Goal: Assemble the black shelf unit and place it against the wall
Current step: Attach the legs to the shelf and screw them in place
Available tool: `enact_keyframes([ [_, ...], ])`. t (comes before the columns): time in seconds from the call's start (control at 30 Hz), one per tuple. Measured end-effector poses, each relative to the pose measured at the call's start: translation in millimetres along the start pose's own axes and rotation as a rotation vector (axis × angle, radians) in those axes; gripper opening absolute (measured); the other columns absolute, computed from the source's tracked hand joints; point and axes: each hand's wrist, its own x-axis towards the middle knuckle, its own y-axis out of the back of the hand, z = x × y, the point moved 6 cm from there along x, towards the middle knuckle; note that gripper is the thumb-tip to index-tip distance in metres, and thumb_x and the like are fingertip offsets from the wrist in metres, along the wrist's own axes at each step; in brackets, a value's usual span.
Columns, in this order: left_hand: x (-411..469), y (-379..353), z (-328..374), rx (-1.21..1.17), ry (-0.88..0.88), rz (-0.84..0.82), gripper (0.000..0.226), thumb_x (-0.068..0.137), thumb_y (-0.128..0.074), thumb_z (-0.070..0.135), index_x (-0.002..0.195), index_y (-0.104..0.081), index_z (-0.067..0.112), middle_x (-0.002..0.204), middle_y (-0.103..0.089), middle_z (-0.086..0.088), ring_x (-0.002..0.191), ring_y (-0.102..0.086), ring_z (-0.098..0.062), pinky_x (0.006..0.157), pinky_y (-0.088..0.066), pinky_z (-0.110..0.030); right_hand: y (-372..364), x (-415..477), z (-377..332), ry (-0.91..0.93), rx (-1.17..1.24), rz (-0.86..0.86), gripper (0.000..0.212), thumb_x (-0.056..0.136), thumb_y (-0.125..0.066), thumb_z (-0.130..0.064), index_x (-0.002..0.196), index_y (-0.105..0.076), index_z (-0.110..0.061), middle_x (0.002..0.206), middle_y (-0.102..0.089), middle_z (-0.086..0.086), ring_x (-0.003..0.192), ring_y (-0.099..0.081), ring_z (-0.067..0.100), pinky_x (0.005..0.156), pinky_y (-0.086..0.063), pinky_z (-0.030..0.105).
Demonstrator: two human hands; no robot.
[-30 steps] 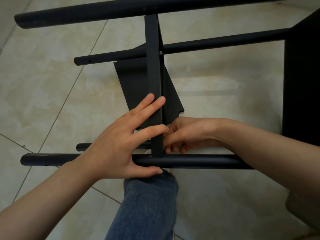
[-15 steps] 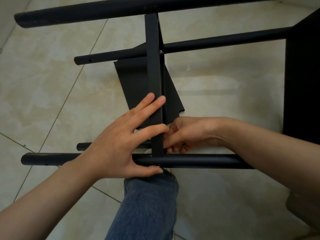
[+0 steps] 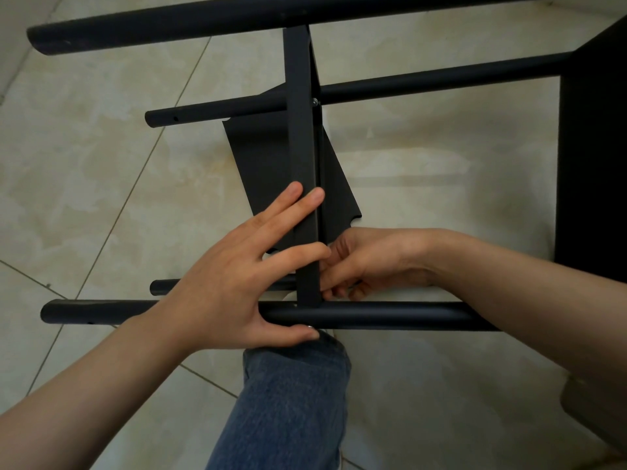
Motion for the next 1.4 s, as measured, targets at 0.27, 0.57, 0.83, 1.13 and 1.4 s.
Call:
enact_keyframes([
  [0.27,0,0,0,0.002,-0.002,-0.003,0.073,0.080,-0.070,0.065,0.138,-0.050,0.025,0.169,-0.013,-0.009,0.156,-0.008,-0.029,0.123,-0.024,-0.033,0,5,1,-0.010,-0.066,0.048,0.036,0.094,-0.064,-0.015,0.059,-0.068,-0.022,0.063,-0.064,-0.004,0.056,-0.053,0.005,0.060,-0.042,0.020],
  [0.57,-1,0,0,0.010,-0.008,0.007,0.074,0.080,-0.070,0.066,0.138,-0.049,0.026,0.169,-0.013,-0.009,0.156,-0.009,-0.029,0.121,-0.028,-0.037,0,3,0,0.007,-0.061,0.058,0.039,0.093,-0.066,-0.015,0.055,-0.069,-0.023,0.064,-0.063,-0.003,0.056,-0.052,0.006,0.061,-0.041,0.021],
  [0.83,4,6,-1,0.069,-0.008,-0.002,0.076,0.082,-0.065,0.066,0.142,-0.053,0.020,0.169,-0.013,-0.011,0.157,-0.007,-0.026,0.117,-0.031,-0.033,3,-7,-7,0.071,-0.029,0.029,0.036,0.096,-0.062,-0.016,0.063,-0.074,-0.025,0.072,-0.068,-0.005,0.063,-0.059,0.006,0.065,-0.046,0.020],
  [1.13,14,23,1,0.208,-0.024,0.047,0.078,0.088,-0.055,0.066,0.148,-0.051,0.017,0.164,-0.029,-0.007,0.154,-0.020,-0.020,0.115,-0.036,-0.036,11,-54,-40,0.168,-0.369,0.295,0.011,0.092,-0.067,-0.020,0.088,-0.077,-0.022,0.082,-0.073,-0.008,0.073,-0.062,-0.005,0.071,-0.047,0.010],
  [1.4,-12,25,28,0.107,0.205,0.166,0.063,0.088,-0.063,0.051,0.139,-0.061,0.013,0.151,-0.050,-0.003,0.135,-0.053,-0.023,0.106,-0.050,-0.041,-13,-84,-41,0.073,-0.865,0.497,0.028,0.091,-0.066,-0.027,0.117,-0.070,-0.017,0.109,-0.071,0.005,0.101,-0.064,0.020,0.089,-0.051,0.033],
])
